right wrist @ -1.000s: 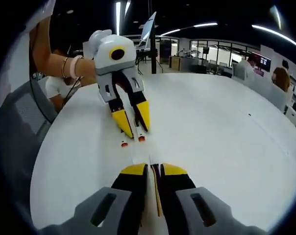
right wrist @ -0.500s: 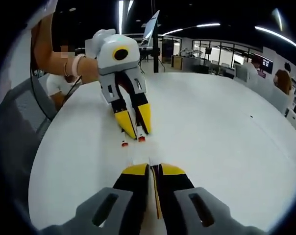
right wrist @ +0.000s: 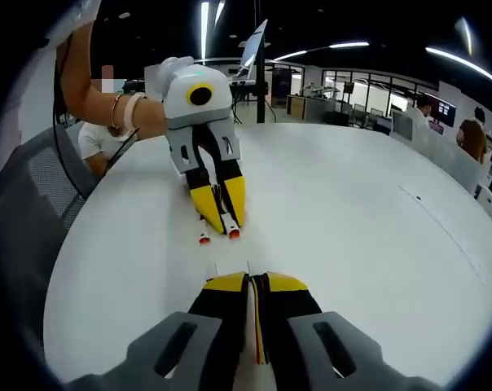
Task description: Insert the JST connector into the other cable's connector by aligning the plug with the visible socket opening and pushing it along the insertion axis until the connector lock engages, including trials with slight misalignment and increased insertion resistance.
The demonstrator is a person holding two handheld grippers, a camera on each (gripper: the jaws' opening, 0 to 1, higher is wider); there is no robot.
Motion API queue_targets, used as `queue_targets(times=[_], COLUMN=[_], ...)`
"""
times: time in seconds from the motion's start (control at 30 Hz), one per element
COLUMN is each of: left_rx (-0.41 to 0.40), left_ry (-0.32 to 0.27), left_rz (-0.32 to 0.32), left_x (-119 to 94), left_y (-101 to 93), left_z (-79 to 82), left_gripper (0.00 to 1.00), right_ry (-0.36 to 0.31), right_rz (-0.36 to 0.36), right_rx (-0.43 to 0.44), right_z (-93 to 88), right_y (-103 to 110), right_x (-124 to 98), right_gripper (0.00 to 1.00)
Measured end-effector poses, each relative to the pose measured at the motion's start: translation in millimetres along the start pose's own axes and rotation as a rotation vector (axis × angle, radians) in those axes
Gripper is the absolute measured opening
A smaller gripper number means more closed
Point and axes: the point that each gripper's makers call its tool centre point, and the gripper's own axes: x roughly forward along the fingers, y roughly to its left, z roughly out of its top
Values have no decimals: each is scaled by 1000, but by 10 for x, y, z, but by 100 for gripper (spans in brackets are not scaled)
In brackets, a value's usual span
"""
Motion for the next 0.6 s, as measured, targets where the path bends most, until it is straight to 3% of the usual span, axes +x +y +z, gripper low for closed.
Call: queue_targets(times=[0.3, 0.6], left_rx=[-69, -72], left_ry=[-56, -54], left_rz=[-11, -21], left_x=[1, 19], left_y=[10, 5], left_z=[-6, 11], left_gripper=[0, 0], right_ry=[-3, 12], right_rz=[8, 21], right_rx=[-1, -27], right_z=[2, 2], right_y=[25, 55], right_x=[-5, -28], right_gripper=[4, 4])
